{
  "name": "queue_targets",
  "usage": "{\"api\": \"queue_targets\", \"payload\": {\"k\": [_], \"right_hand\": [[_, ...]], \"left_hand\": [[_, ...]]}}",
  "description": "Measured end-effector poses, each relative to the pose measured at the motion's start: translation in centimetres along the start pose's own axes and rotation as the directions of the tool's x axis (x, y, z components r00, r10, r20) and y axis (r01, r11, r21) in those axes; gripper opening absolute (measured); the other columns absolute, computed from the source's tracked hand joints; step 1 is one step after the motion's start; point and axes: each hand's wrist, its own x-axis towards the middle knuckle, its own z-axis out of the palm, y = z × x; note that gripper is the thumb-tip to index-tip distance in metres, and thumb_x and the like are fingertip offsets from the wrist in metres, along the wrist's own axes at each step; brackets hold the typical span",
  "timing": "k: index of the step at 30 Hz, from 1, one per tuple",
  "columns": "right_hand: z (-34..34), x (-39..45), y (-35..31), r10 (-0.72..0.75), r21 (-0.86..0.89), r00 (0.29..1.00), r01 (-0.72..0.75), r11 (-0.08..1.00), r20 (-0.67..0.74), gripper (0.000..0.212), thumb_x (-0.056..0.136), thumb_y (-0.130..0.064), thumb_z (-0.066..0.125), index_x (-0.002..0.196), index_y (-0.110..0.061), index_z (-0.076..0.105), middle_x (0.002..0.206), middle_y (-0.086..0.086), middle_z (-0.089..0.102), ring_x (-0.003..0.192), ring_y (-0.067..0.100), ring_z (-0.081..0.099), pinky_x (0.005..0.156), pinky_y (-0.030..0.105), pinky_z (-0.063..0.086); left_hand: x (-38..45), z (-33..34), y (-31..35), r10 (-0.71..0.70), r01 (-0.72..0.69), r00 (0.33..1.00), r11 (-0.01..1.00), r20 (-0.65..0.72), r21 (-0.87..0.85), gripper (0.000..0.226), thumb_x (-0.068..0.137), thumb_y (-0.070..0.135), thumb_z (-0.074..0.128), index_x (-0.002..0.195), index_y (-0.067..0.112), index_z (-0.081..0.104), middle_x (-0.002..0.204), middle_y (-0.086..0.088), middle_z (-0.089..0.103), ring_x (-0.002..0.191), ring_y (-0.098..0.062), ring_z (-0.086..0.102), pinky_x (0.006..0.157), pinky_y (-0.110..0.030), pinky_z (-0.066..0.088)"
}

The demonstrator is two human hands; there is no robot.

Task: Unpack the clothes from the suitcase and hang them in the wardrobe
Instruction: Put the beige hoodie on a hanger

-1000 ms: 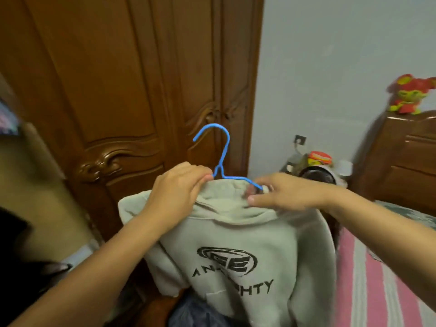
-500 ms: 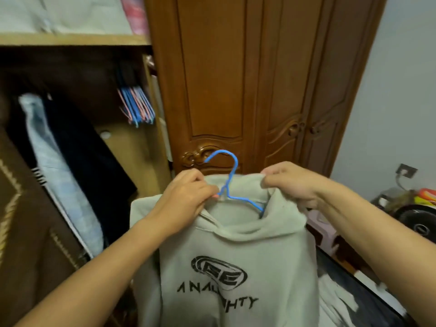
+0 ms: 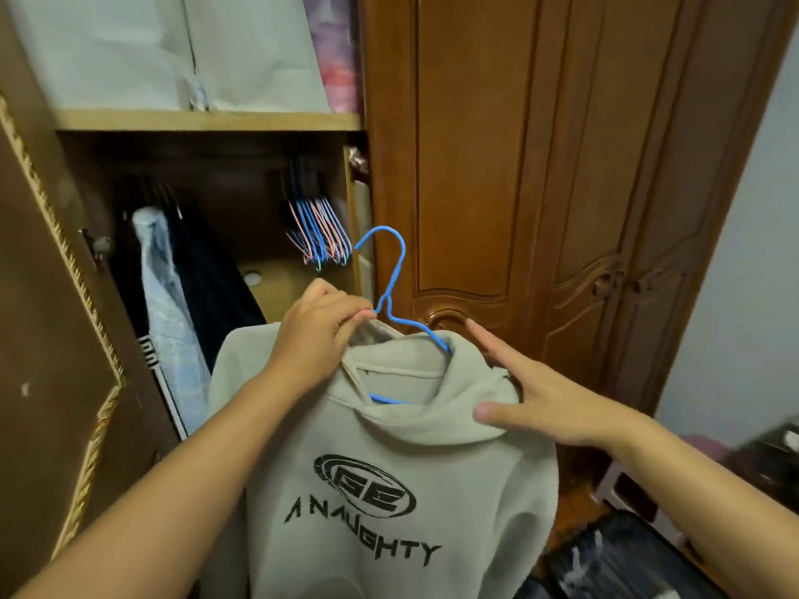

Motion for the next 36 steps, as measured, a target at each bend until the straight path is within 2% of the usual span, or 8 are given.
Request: {"api": "queue_targets", "payload": {"k": [5,10,14,16,21,28,33,36], "right_hand": [[4.2,4.2,-1.2,-0.231,-0.247,0.972,0.233,0.941,0.038,0.080,0.087,-0.044,0.073,0.152,-0.050,0.026,0.144,-0.017,0.051,0.133,0.002,0.047,0.111,0.036,0.040],[6.0,7.0,0.7,-0.153,0.088,0.986,0.158,0.984,-0.061,0.090,0.086,-0.018,0.077,0.151,-0.052,0.025,0.145,-0.028,0.047,0.135,0.001,0.047,0.117,0.042,0.036],[5.7,10.7,0.8,-0.023,0.569,1.000,0.010,0.822,0.016,0.078,0.088,0.012,0.063,0.149,-0.033,0.043,0.130,0.009,0.067,0.124,0.034,0.060,0.111,0.057,0.038],[5.2,12.5,0.0,-0.089,0.588,0.994,0.035,0.808,0.063,0.072,0.087,0.016,0.058,0.142,-0.030,0.054,0.133,0.006,0.065,0.128,0.031,0.057,0.112,0.047,0.039],[5.3,16.9,-1.2,-0.242,0.376,0.967,0.256,0.891,-0.085,0.083,0.087,0.013,0.059,0.147,-0.041,0.041,0.147,-0.029,0.045,0.138,-0.010,0.035,0.112,0.009,0.025],[4.7,23.1,-1.9,-0.104,0.436,0.983,0.161,0.886,-0.152,0.078,0.086,0.018,0.057,0.139,-0.040,0.054,0.126,-0.023,0.065,0.120,-0.007,0.057,0.090,0.005,0.042],[4.9,28.0,-2.2,-0.126,0.145,0.958,0.167,0.975,-0.257,0.076,0.087,0.007,0.061,0.139,-0.047,0.052,0.133,-0.017,0.062,0.126,0.001,0.053,0.096,0.002,0.035],[4.6,30.8,-2.4,-0.152,-0.036,0.934,0.149,0.988,-0.322,0.073,0.086,0.002,0.058,0.136,-0.051,0.052,0.138,-0.010,0.059,0.136,0.015,0.047,0.110,0.020,0.033]], "left_hand": [[0.6,0.9,-4.9,-0.134,0.142,0.987,0.985,0.089,-0.094,0.013,0.097,0.018,0.064,0.100,0.016,0.076,0.090,0.015,0.065,0.094,-0.016,0.048,0.087,-0.034,0.045],[1.6,0.9,-6.9,-0.139,0.151,0.984,0.983,0.115,-0.101,0.012,0.096,0.013,0.065,0.092,0.015,0.076,0.086,0.028,0.059,0.093,-0.011,0.048,0.085,-0.010,0.037],[3.2,1.7,-9.4,-0.183,0.190,0.979,0.979,0.089,-0.075,0.013,0.096,0.015,0.065,0.089,0.019,0.074,0.084,0.028,0.059,0.091,-0.014,0.049,0.085,-0.010,0.034],[3.7,1.8,-10.6,-0.197,0.199,0.979,0.979,0.053,-0.045,0.012,0.097,0.017,0.063,0.090,0.019,0.073,0.084,0.029,0.057,0.092,-0.014,0.048,0.085,-0.016,0.037],[4.2,0.8,-13.8,-0.289,0.288,0.957,0.956,0.000,0.059,0.023,0.098,0.032,0.054,0.095,0.016,0.071,0.090,0.008,0.064,0.098,-0.018,0.049,0.091,-0.033,0.040],[3.9,-4.5,-16.7,-0.432,0.449,0.891,0.795,-0.137,0.408,0.047,0.097,0.027,0.062,0.143,0.027,0.052,0.139,-0.007,0.044,0.133,-0.026,0.034,0.112,-0.038,0.028],[-0.1,-9.1,-19.3,-0.426,0.441,0.875,0.499,-0.232,0.746,0.058,0.086,0.012,0.066,0.143,0.017,0.055,0.150,-0.022,0.041,0.145,-0.041,0.026,0.117,-0.057,0.028],[-1.6,-9.4,-21.4,-0.472,0.383,0.866,0.416,-0.165,0.825,0.064,0.081,0.013,0.071,0.143,0.014,0.055,0.154,-0.027,0.036,0.149,-0.045,0.019,0.120,-0.056,0.024]]}}
